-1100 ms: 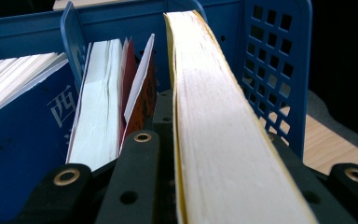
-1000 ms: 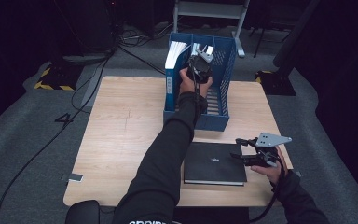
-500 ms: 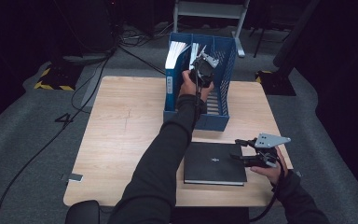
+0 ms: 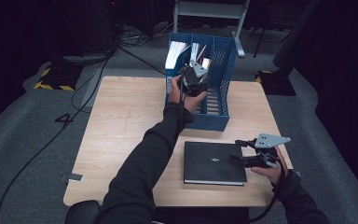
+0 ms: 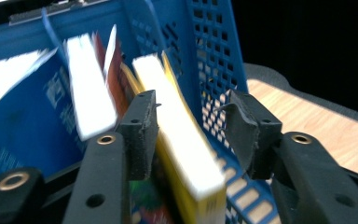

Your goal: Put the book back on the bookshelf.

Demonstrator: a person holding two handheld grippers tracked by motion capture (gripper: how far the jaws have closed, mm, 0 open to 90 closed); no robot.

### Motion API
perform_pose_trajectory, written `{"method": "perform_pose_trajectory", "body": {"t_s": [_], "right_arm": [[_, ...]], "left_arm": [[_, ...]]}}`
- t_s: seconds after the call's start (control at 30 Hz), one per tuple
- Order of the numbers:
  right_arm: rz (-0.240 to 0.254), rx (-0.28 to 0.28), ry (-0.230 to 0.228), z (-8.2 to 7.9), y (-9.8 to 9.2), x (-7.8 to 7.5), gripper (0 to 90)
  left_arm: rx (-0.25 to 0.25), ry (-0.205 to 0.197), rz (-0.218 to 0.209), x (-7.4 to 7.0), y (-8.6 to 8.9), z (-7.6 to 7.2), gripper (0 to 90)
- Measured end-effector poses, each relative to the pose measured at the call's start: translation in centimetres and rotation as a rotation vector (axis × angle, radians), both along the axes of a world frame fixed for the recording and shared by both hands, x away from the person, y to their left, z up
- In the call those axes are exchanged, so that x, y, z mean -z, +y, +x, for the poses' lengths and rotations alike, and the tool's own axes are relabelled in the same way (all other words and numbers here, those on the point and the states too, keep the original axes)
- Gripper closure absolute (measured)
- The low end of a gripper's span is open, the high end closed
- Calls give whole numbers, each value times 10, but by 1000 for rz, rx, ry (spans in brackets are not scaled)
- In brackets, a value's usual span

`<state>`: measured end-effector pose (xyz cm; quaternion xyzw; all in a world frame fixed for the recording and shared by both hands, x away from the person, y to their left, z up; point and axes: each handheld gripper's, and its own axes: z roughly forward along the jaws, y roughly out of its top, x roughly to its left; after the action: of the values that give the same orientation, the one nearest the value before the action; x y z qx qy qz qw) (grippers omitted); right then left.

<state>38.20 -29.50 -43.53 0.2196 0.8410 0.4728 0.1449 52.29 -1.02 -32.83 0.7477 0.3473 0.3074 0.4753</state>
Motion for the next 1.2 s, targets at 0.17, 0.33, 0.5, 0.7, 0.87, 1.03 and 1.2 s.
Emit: {"method": "perform_pose_trajectory", "body": {"t_s": [0.17, 0.33, 0.5, 0.7, 0.87, 1.03, 1.2], "right_arm": [[-3, 1, 4, 0, 1, 0, 415], [-4, 2, 8, 1, 1, 1, 414], [-6, 4, 10, 1, 1, 1, 414], [-11, 1, 8, 0, 2, 1, 414], [-9, 3, 12, 1, 1, 2, 414], [-9, 6, 9, 1, 0, 2, 413], [-11, 11, 7, 1, -1, 2, 413]], "left_arm": [[30, 11, -20, 9, 14, -11, 510], [64, 29, -22, 18, 20, -20, 489], [80, 47, 26, 35, 19, -27, 510], [66, 114, 55, 62, 17, -22, 574], [48, 165, 74, 77, 19, -12, 594], [57, 204, 86, 89, 17, -3, 629], [58, 201, 107, 90, 13, 3, 661]]}}
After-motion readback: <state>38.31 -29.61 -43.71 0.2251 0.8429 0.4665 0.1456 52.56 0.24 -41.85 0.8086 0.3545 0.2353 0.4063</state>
